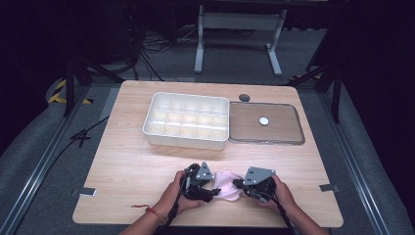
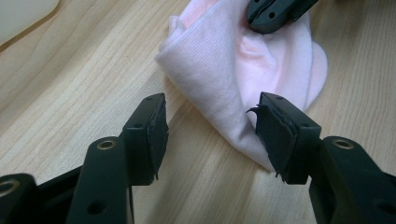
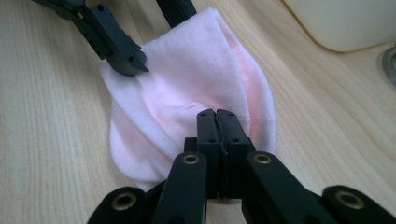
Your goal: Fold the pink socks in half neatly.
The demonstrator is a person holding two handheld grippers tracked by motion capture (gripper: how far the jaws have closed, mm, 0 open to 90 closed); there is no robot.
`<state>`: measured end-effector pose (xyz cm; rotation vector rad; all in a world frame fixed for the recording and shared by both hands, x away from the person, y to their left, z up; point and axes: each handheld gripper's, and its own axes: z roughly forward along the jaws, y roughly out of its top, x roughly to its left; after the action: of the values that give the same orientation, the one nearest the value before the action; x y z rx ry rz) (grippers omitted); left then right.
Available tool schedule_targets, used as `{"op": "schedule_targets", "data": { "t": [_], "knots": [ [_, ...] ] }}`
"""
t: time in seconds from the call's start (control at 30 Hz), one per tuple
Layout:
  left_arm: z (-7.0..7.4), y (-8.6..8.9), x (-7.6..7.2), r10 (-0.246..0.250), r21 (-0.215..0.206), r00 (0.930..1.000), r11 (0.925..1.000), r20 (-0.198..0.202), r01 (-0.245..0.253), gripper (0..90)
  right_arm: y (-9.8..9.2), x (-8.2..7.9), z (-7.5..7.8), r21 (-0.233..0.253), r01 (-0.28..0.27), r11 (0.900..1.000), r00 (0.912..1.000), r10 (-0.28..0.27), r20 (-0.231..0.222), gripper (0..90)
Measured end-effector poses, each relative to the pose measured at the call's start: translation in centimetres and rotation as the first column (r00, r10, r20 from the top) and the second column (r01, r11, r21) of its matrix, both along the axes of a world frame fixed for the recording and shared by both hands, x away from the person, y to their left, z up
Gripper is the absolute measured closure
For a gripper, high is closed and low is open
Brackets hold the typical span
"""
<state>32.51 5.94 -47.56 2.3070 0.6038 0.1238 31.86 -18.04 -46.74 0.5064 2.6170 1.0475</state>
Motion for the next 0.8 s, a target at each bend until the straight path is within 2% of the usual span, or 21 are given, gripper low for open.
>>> {"op": "schedule_targets", "data": {
  "t": [0.1, 0.17, 0.3, 0.33, 0.43, 0.47, 0.5, 0.53, 0.57, 0.6, 0.73, 0.8],
  "knots": [
    [-0.1, 0.1, 0.2, -0.001, -0.03, 0.9996, 0.9995, -0.028, 0.001, 44.8, -0.1, 0.0, -0.1, 0.005, -0.006, 1.0, 0.9999, 0.006, -0.011, 89.4],
    [0.0, 0.0, 0.3, -0.012, -0.069, 0.9988, 0.9976, -0.048, 0.009, 45.9, 0.1, 0.0, -0.2, 0.01, -0.009, 1.0, 0.9999, 0.009, -0.009, 89.4],
    [0.7, -0.1, 0.7, 0.014, -0.127, 0.9996, 0.9918, -0.025, -0.017, 57.7, 0.6, -0.1, -0.2, -0.013, -0.007, 1.0, 0.9999, 0.007, 0.015, 89.4],
    [0.9, 0.0, 0.8, 0.017, -0.126, 0.9996, 0.9918, -0.023, -0.02, 64.5, 0.7, -0.1, -0.2, -0.014, -0.003, 1.0, 0.9998, 0.003, 0.018, 89.4],
    [0.9, 0.0, 1.0, 0.024, -0.131, 0.9996, 0.9911, -0.016, -0.026, 74.5, 0.7, 0.1, 0.0, -0.014, -0.002, 1.0, 0.9999, 0.002, 0.017, 89.3],
    [0.9, -0.1, 1.0, 0.023, -0.121, 0.9996, 0.9924, -0.018, -0.025, 76.3, 0.7, 0.1, 0.1, -0.007, 0.004, 1.0, 0.9999, -0.004, 0.016, 89.2],
    [0.9, -0.1, 1.0, 0.023, -0.121, 0.9996, 0.9924, -0.018, -0.025, 77.4, 0.7, 0.1, 0.1, -0.007, 0.004, 1.0, 0.9999, -0.004, 0.016, 89.2],
    [0.8, -0.2, 1.0, 0.023, -0.119, 0.9994, 0.9925, -0.024, -0.026, 78.6, 0.7, 0.1, 0.6, 0.028, 0.01, 1.0, 0.9996, -0.01, 0.028, 89.2],
    [0.8, -0.2, 1.0, 0.023, -0.119, 0.9994, 0.9925, -0.024, -0.026, 79.4, 0.7, 0.1, 0.6, 0.028, 0.01, 1.0, 0.9996, -0.01, 0.028, 89.2],
    [0.8, -0.2, 0.9, 0.024, -0.12, 0.9995, 0.9924, -0.019, -0.026, 79.8, 0.9, 0.2, 1.0, 0.054, 0.013, 0.998, 0.9991, -0.015, 0.04, 89.2],
    [0.9, -0.2, 0.9, 0.021, -0.118, 0.9996, 0.9927, -0.02, -0.023, 79.6, 1.9, 0.8, 0.8, 0.054, 0.016, 0.998, 0.9981, -0.02, 0.058, 89.3],
    [0.9, -0.2, 0.9, 0.018, -0.116, 0.9997, 0.9931, -0.014, -0.02, 79.3, 2.1, 1.1, 0.5, 0.062, 0.023, 0.998, 0.9985, -0.026, 0.049, 89.3]
  ]
}}
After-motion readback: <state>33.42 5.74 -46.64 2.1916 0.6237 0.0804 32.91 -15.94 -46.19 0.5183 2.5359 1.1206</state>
